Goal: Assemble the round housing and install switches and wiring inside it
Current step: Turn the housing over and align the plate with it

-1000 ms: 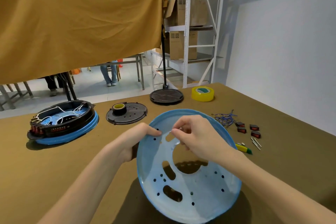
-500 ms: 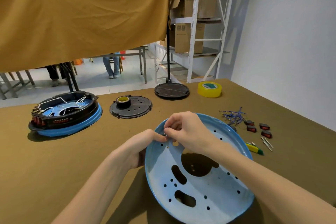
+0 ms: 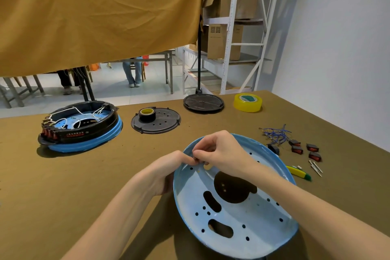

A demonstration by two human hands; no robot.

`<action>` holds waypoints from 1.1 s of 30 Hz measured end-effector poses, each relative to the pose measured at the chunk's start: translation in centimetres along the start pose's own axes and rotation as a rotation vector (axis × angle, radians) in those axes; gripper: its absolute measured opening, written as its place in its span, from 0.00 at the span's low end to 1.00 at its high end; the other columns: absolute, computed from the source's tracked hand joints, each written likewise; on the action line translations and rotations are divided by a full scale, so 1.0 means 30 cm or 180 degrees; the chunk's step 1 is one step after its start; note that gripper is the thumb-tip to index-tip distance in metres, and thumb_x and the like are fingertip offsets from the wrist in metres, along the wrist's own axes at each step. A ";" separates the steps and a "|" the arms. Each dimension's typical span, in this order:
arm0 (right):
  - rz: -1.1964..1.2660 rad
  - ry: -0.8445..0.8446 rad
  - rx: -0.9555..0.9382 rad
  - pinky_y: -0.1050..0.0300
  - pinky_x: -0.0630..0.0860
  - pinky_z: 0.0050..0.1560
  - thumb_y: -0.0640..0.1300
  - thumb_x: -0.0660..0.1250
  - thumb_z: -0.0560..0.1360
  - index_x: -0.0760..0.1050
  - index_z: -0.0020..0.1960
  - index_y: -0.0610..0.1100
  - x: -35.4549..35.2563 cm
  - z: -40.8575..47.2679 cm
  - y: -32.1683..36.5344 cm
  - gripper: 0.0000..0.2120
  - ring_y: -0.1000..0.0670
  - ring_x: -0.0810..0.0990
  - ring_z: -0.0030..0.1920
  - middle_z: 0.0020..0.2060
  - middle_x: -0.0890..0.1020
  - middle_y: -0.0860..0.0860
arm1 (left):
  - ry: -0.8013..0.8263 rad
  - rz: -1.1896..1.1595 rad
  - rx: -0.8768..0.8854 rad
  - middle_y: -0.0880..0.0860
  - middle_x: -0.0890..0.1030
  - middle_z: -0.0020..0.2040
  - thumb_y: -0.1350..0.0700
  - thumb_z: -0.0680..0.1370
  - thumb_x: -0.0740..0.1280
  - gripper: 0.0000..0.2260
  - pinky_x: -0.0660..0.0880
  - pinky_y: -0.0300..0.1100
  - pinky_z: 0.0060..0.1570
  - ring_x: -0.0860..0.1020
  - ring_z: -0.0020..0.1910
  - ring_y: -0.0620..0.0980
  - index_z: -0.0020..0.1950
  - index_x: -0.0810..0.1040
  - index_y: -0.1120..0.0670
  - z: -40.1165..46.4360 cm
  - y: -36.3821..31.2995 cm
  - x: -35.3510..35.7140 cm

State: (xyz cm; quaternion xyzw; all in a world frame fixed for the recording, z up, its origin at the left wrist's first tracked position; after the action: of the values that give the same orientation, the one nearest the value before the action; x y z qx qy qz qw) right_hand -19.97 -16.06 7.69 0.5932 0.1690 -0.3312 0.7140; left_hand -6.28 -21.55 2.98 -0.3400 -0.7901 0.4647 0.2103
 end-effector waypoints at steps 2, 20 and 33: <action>0.0078 0.0048 0.0106 0.57 0.85 0.43 0.38 0.73 0.75 0.88 0.46 0.44 0.003 0.011 -0.009 0.05 0.51 0.86 0.41 0.38 0.87 0.51 | 0.0003 -0.0019 -0.0019 0.59 0.87 0.48 0.60 0.78 0.69 0.13 0.82 0.44 0.37 0.85 0.39 0.54 0.62 0.82 0.60 0.003 0.004 0.001; -0.0384 0.0388 0.0704 0.63 0.78 0.35 0.49 0.79 0.73 0.85 0.37 0.49 0.000 0.061 -0.037 0.07 0.55 0.83 0.36 0.34 0.86 0.51 | 0.0244 -0.0318 -0.0292 0.64 0.80 0.66 0.47 0.71 0.77 0.31 0.78 0.54 0.64 0.84 0.57 0.59 0.70 0.75 0.59 -0.001 0.044 -0.035; -0.0032 0.0449 0.0645 0.63 0.78 0.34 0.46 0.75 0.77 0.87 0.48 0.40 -0.002 -0.013 -0.048 0.09 0.54 0.81 0.33 0.39 0.87 0.45 | 0.0203 0.0101 -0.0217 0.62 0.82 0.64 0.39 0.76 0.71 0.27 0.78 0.52 0.63 0.84 0.55 0.56 0.68 0.77 0.56 0.010 0.039 0.007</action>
State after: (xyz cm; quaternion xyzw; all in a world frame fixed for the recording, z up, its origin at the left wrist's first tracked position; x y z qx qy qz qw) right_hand -20.94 -15.79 6.57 0.6833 0.1874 -0.3076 0.6351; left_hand -6.20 -21.18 1.81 -0.3741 -0.7928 0.4298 0.2163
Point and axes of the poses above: each hand's wrist, its own z-axis towards the middle knuckle, its own x-axis out of the palm, y = z × x, the point moved 5 cm from there along z, towards the middle knuckle
